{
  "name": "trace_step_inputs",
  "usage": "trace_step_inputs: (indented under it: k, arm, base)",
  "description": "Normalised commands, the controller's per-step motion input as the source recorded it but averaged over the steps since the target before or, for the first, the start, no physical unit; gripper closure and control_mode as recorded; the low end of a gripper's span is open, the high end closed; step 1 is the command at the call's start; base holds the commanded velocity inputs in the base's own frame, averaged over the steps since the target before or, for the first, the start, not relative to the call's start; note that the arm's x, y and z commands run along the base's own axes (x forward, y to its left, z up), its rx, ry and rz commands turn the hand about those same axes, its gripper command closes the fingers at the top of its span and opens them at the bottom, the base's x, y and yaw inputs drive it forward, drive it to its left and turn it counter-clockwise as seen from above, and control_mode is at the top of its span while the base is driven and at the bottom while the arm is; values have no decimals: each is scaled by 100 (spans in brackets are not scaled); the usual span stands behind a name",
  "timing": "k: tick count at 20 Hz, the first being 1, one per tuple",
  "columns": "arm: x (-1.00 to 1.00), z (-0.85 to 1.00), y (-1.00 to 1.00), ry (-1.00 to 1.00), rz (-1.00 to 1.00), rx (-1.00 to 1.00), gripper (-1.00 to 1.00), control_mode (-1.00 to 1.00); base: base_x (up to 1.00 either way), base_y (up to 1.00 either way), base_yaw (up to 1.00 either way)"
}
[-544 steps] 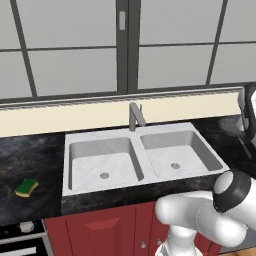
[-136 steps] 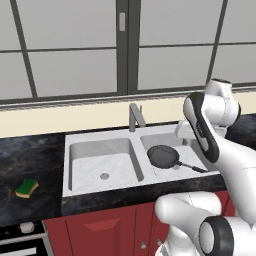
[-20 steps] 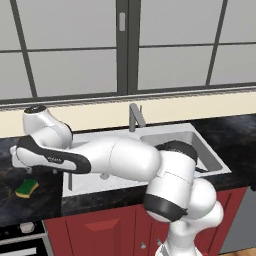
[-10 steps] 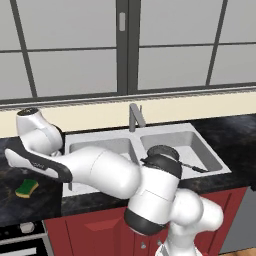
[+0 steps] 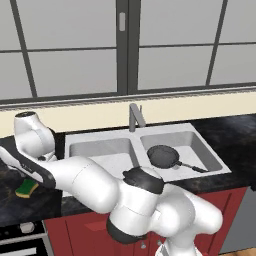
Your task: Pick the pan and sponge and place them into the sink. Then turn on the water.
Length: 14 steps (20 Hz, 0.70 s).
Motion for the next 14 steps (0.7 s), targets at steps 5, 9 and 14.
trace_step_inputs:
  k: [5, 9, 14]
  arm:
    - [10, -38, 14, 2, -2, 0, -100, -100]
    - [11, -26, 16, 0, 0, 0, -100, -100]
    - [15, -17, 12, 0, 0, 0, -100, -100]
  base:
    - [0, 0, 0]
    - [0, 0, 0]
    - [0, 0, 0]
